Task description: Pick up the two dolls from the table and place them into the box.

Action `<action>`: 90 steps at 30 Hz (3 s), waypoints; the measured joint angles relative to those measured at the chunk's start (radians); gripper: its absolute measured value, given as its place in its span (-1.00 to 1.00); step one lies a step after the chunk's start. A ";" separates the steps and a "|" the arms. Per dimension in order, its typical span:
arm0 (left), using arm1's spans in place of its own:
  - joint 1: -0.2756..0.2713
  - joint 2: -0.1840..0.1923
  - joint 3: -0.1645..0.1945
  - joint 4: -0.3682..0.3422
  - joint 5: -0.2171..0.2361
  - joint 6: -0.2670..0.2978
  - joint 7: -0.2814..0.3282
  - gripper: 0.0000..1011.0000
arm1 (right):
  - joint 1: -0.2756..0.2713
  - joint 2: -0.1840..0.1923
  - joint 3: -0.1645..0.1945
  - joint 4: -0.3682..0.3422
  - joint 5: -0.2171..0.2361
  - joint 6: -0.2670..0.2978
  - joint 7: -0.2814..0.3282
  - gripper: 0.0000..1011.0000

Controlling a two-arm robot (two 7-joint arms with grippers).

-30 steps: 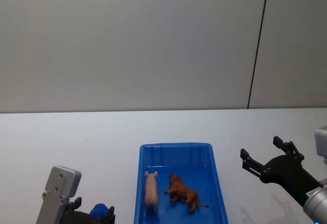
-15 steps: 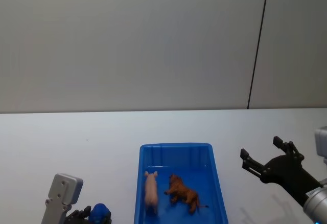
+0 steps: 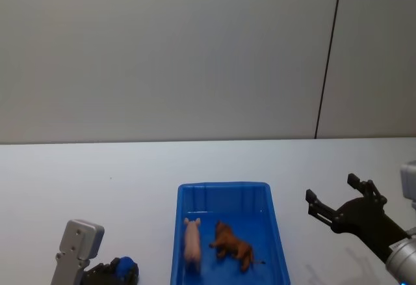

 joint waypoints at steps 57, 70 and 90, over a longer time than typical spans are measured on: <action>-0.270 -0.184 0.028 0.091 0.133 -0.187 -0.512 -0.83 | 0.000 0.000 0.000 0.000 0.000 0.000 0.000 0.98; -0.327 -0.228 0.041 0.139 0.149 -0.204 -0.583 -0.83 | 0.000 0.000 0.000 0.000 0.000 0.000 0.000 0.98; -0.351 -0.247 0.046 0.160 0.155 -0.210 -0.614 0.03 | 0.000 0.000 0.000 0.000 0.000 0.000 0.000 0.98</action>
